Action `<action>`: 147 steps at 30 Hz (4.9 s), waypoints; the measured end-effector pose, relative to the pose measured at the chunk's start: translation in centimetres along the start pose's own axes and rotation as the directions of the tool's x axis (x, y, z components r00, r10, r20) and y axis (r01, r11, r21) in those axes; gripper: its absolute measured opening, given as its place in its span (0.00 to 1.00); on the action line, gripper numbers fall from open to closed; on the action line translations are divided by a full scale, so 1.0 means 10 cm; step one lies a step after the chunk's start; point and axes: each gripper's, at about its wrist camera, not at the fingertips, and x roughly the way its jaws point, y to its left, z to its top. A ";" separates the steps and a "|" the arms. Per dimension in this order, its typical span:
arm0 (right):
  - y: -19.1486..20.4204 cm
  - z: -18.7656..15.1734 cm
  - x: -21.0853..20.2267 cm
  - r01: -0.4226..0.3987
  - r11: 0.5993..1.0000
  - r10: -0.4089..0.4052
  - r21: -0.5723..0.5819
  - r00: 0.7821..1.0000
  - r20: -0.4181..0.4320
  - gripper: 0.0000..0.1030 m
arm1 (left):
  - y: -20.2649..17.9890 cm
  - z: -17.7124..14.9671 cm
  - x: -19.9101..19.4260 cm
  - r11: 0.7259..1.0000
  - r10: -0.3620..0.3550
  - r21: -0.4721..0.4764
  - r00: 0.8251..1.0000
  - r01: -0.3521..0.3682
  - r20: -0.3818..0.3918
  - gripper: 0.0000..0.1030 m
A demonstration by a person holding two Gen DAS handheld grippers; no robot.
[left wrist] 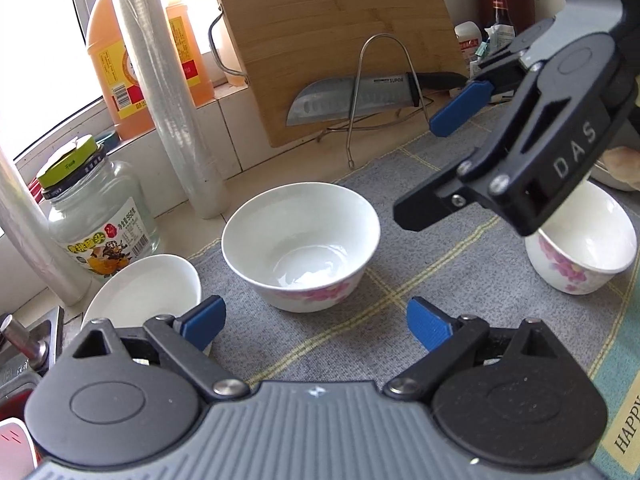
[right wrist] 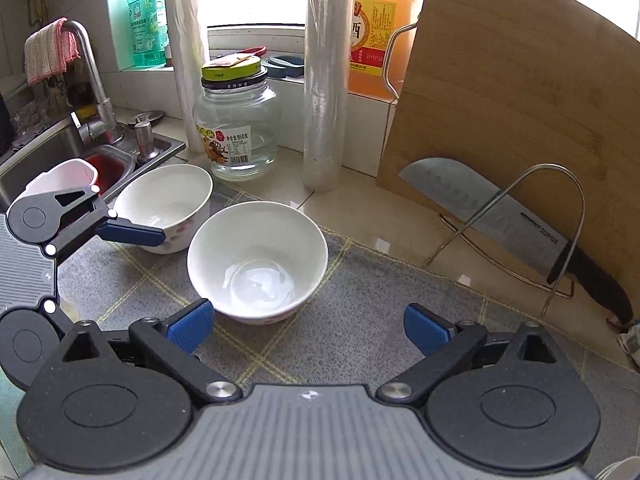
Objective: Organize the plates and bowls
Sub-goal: 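Grip the pink-flowered bowl rim with the right tool, then carry the pink-flowered bowl with the right tool to the large white bowl, then lower the pink-flowered bowl into the large white bowl and open the right tool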
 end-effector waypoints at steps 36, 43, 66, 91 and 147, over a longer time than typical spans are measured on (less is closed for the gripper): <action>-0.07 0.46 0.82 -0.184 0.983 0.183 -0.003 0.977 -0.114 0.70 | 0.11 0.08 0.34 0.995 0.032 -0.096 0.999 -0.029 0.029 0.91; -0.06 0.48 0.82 -0.179 0.984 0.177 0.000 0.977 -0.118 0.71 | 0.09 0.10 0.34 0.995 0.017 -0.094 0.999 -0.013 0.040 0.85; -0.09 0.44 0.62 -0.192 0.980 0.197 0.060 0.973 -0.115 0.71 | 0.06 0.09 0.19 0.997 -0.011 -0.078 0.998 0.016 0.055 0.85; -0.06 0.11 -0.27 -0.129 0.986 0.133 0.102 0.991 -0.032 0.71 | -0.35 0.19 -0.47 0.998 -0.067 0.008 0.991 0.066 0.115 0.85; -0.55 -0.97 -0.93 0.051 0.954 -0.025 0.296 0.996 -0.089 0.71 | -1.40 0.29 -0.22 0.940 -0.316 0.140 0.949 0.310 0.022 0.85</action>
